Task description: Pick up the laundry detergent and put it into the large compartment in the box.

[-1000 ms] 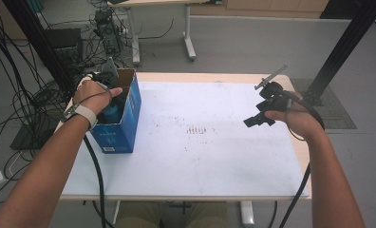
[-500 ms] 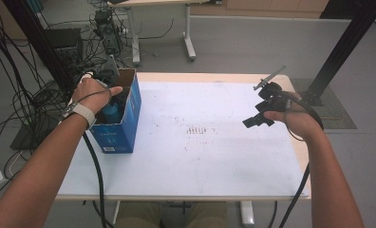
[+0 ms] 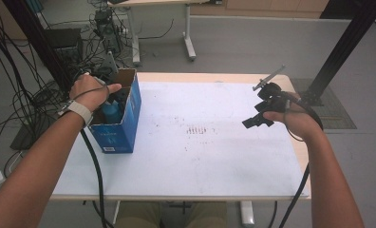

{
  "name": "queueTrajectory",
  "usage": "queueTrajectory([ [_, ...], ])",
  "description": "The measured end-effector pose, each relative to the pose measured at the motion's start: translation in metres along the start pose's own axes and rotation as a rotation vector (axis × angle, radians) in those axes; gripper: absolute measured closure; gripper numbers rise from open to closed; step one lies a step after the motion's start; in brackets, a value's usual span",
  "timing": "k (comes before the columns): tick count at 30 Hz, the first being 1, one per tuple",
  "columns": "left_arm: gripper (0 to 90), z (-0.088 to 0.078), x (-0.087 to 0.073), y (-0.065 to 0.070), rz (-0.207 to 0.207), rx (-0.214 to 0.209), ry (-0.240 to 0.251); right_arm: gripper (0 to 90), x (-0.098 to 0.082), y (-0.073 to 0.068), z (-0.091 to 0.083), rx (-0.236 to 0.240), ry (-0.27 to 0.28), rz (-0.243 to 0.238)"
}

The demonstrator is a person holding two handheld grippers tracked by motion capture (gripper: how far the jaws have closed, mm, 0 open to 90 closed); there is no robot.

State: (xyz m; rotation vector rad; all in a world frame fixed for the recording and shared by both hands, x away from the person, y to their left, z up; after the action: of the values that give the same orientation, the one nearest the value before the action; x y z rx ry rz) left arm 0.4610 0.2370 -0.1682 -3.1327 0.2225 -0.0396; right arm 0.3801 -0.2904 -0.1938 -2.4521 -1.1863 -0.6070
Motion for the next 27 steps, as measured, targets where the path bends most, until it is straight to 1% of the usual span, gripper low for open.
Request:
queueTrajectory([
  [2,17.3,-0.004,-0.001,0.000,0.002,-0.004,0.006,10.1,0.000,0.000,0.000,-0.001,0.000,-0.001],
  [4,10.9,-0.007,-0.002,0.000,0.001,-0.020,0.015,10.1,0.001,-0.001,-0.001,-0.001,0.000,-0.002],
  [5,11.1,-0.010,-0.003,0.000,0.007,-0.034,0.021,10.1,0.001,-0.001,-0.001,-0.001,-0.001,-0.003],
  [7,10.9,-0.014,-0.004,0.002,0.013,-0.044,0.031,10.1,0.002,-0.002,-0.001,-0.002,0.000,-0.006],
  [8,10.9,-0.016,-0.003,0.002,0.025,-0.053,0.029,10.1,0.002,-0.002,-0.001,-0.002,0.000,-0.006],
  [10,10.6,-0.021,-0.004,0.006,0.033,-0.053,0.034,10.1,0.002,-0.003,-0.003,-0.003,0.002,-0.008],
  [11,10.5,-0.022,-0.004,0.006,0.039,-0.054,0.036,10.1,0.002,-0.004,-0.003,-0.004,0.004,-0.008],
  [13,10.5,-0.027,-0.005,0.006,0.037,-0.066,0.044,10.1,0.001,-0.004,-0.004,-0.006,0.004,-0.006],
  [14,10.3,-0.029,-0.005,0.006,0.032,-0.067,0.047,10.1,0.001,-0.004,-0.005,-0.007,0.005,-0.005],
  [17,10.4,-0.037,-0.005,0.006,0.037,-0.062,0.042,10.1,-0.001,-0.004,-0.006,-0.009,0.007,-0.003],
  [18,10.4,-0.039,-0.006,0.007,0.031,-0.064,0.046,10.1,-0.001,-0.004,-0.007,-0.010,0.006,-0.005],
  [22,10.4,-0.047,-0.008,0.008,0.030,-0.062,0.055,10.2,-0.003,-0.005,-0.008,-0.011,0.008,-0.003],
  [27,10.4,-0.056,-0.009,0.013,0.040,-0.051,0.058,10.1,-0.003,-0.007,-0.011,-0.014,0.013,-0.005],
])
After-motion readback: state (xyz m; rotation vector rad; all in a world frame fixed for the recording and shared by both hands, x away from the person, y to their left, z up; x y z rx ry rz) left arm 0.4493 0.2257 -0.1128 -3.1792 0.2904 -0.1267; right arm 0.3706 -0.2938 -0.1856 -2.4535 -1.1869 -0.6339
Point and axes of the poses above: each handheld gripper's, and its own axes: z roughly forward along the jaws, x roughly out of its top, y roughly to its right, the point moved 5 cm from there along z, roughly forward along the jaws, and after that the axes turned 3 degrees about x, right-handed, at the moved point
